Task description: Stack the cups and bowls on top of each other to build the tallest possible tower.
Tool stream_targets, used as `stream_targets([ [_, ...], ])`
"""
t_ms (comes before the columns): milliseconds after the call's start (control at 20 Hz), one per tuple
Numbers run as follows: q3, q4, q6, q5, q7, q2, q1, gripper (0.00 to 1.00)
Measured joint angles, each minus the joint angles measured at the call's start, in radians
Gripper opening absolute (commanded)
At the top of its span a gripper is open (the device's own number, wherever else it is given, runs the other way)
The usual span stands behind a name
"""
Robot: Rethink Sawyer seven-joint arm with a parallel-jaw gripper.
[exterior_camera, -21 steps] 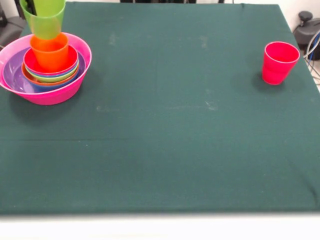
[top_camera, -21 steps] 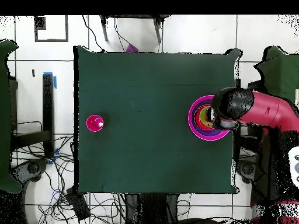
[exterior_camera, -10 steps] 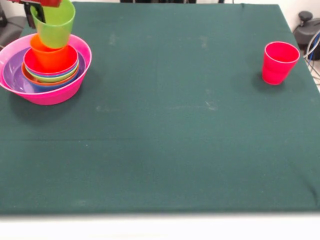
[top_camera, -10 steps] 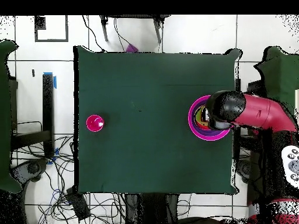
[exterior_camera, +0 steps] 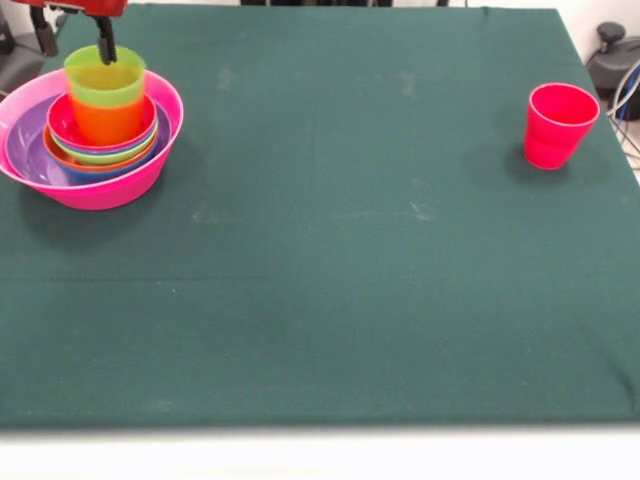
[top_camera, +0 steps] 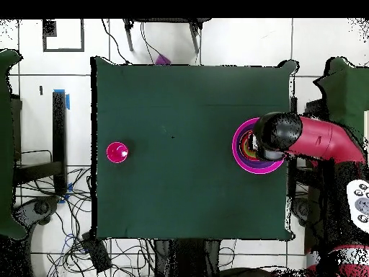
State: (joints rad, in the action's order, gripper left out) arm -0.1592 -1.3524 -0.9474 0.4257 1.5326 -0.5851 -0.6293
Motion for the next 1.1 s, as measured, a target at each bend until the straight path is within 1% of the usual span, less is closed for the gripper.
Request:
stream_targets([
  [850,0.000,-0.002,-0.001,0.000,0.000,-0.008,0.004,1.00],
  [1000,0.000,-0.003,-0.021,-0.010,0.000,-0.028,0.028,1.00],
  [1100,0.000,0.000,-0.052,-0.022,0.000,-0.040,0.056,1.00],
])
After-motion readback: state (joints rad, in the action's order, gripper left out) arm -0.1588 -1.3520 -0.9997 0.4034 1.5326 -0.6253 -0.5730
